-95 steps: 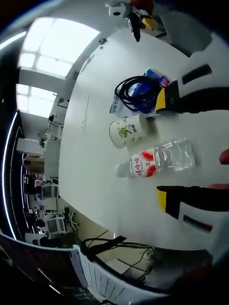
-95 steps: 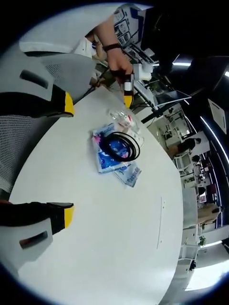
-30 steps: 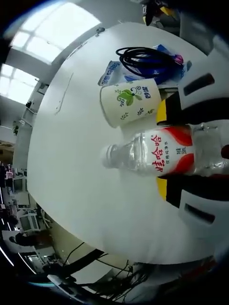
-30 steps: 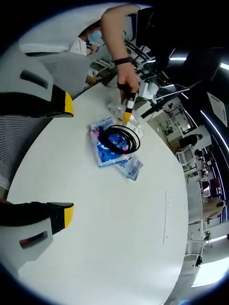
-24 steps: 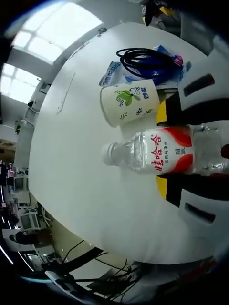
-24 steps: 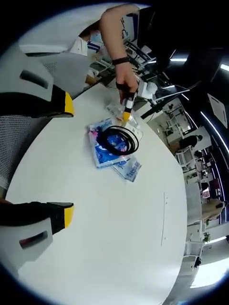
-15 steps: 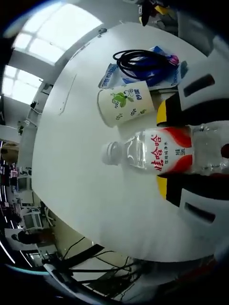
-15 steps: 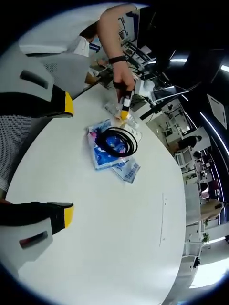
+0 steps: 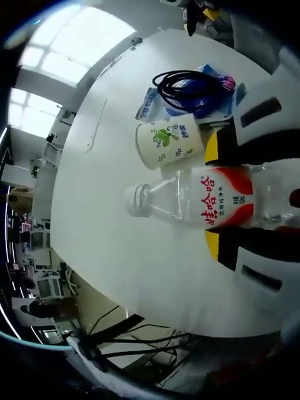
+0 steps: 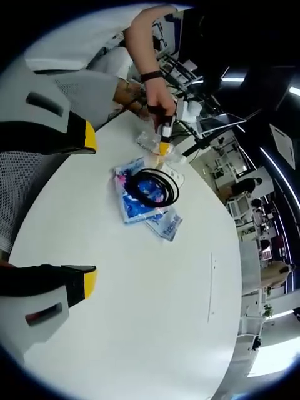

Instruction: Arrange the tabletop items into an orderly group along one side of the table until the central work area is clear of visible clutter.

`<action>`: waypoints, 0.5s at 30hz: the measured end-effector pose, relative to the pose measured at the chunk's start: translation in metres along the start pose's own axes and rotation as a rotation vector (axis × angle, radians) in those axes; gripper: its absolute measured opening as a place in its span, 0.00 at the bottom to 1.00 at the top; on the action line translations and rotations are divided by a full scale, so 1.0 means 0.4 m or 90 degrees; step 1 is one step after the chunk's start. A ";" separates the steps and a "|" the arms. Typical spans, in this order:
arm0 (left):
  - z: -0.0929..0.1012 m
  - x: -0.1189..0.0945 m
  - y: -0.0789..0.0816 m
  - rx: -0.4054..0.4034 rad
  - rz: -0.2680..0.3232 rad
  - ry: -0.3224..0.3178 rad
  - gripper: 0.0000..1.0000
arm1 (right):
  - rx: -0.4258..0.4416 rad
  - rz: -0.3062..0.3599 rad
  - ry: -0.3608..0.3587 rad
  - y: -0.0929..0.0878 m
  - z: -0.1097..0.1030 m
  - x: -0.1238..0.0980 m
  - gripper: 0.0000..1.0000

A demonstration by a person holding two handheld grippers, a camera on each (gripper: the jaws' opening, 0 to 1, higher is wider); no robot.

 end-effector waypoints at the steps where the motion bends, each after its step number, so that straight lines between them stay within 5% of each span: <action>1: 0.002 -0.004 0.000 0.001 0.002 0.000 0.37 | 0.001 0.002 -0.001 0.000 0.000 -0.002 0.72; 15: 0.012 -0.048 0.017 0.004 0.029 0.007 0.37 | 0.007 0.012 -0.003 -0.007 0.003 -0.006 0.72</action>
Point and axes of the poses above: the point that each gripper's makers call its tool centre point, and the gripper's own axes: x roughly forward along the fingers, z roughly to its right, y roughly out of its top, the point moved 6 cm from there along -x, roughly backward along the fingers, and after that the axes turned 1 degree about -z, right-handed, at the moved point
